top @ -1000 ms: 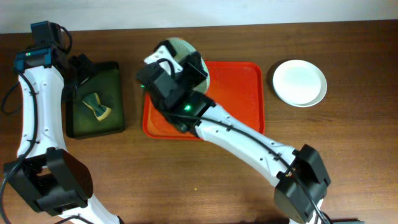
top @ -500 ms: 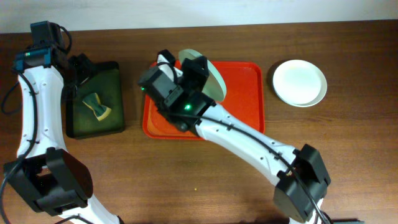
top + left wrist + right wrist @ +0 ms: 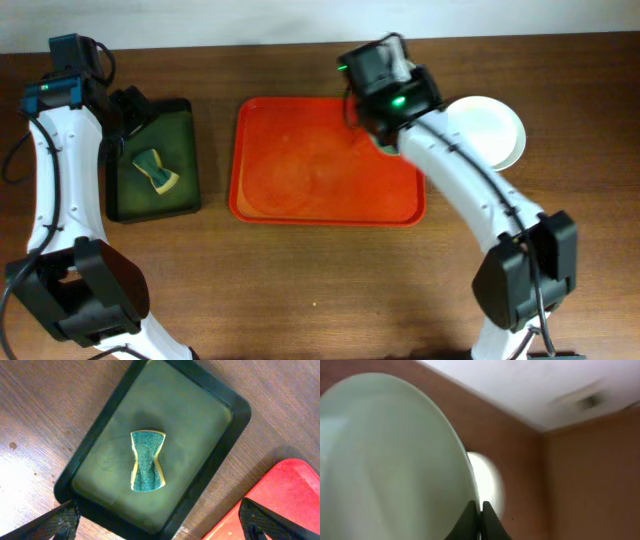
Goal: Clean dirty plates on tray and stack at the side
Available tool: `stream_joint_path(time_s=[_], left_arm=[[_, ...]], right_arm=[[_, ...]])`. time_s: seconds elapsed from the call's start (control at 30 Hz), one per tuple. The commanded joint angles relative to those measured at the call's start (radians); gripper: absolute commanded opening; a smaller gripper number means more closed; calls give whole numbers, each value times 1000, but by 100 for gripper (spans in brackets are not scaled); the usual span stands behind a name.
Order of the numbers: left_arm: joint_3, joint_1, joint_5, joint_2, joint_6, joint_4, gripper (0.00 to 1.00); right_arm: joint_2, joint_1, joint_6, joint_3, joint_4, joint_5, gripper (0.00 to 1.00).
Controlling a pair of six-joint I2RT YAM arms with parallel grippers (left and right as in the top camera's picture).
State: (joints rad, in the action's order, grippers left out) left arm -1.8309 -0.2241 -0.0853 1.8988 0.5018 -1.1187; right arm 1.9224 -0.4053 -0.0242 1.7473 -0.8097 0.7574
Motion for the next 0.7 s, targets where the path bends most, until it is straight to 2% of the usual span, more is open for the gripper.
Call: stream_joint_path(time_s=[0.0, 0.07, 0.13, 0.2, 0.3, 0.4, 0.47, 0.5, 0.53, 0.63, 0.67], left_arm=[[-3, -8, 0, 5, 2, -1, 99], [-3, -8, 0, 5, 2, -1, 99], [-3, -8, 0, 5, 2, -1, 99], [-3, -8, 0, 5, 2, -1, 99], [-3, -8, 0, 5, 2, -1, 99], [-3, -8, 0, 5, 2, -1, 99], [-3, -8, 0, 5, 2, -1, 99], [-3, -8, 0, 5, 2, -1, 100], [-3, -8, 0, 5, 2, -1, 99], [-3, -8, 0, 5, 2, -1, 99], [-3, -8, 0, 5, 2, -1, 99]], right_arm=[[-21, 256, 371, 3, 21, -733, 4], [-3, 425, 385, 3, 11, -977, 4], [30, 576, 384, -19, -60, -965, 4], [47, 693, 384, -91, -57, -925, 4], [66, 775, 377, -163, 17, -929, 4], [66, 780, 377, -207, 114, -929, 5], [66, 760, 377, -209, 133, -929, 24], [66, 749, 377, -209, 131, -929, 41], [66, 745, 377, -209, 119, -929, 46], [45, 745, 400, -208, 73, -933, 49], [19, 745, 400, -208, 50, -933, 62]])
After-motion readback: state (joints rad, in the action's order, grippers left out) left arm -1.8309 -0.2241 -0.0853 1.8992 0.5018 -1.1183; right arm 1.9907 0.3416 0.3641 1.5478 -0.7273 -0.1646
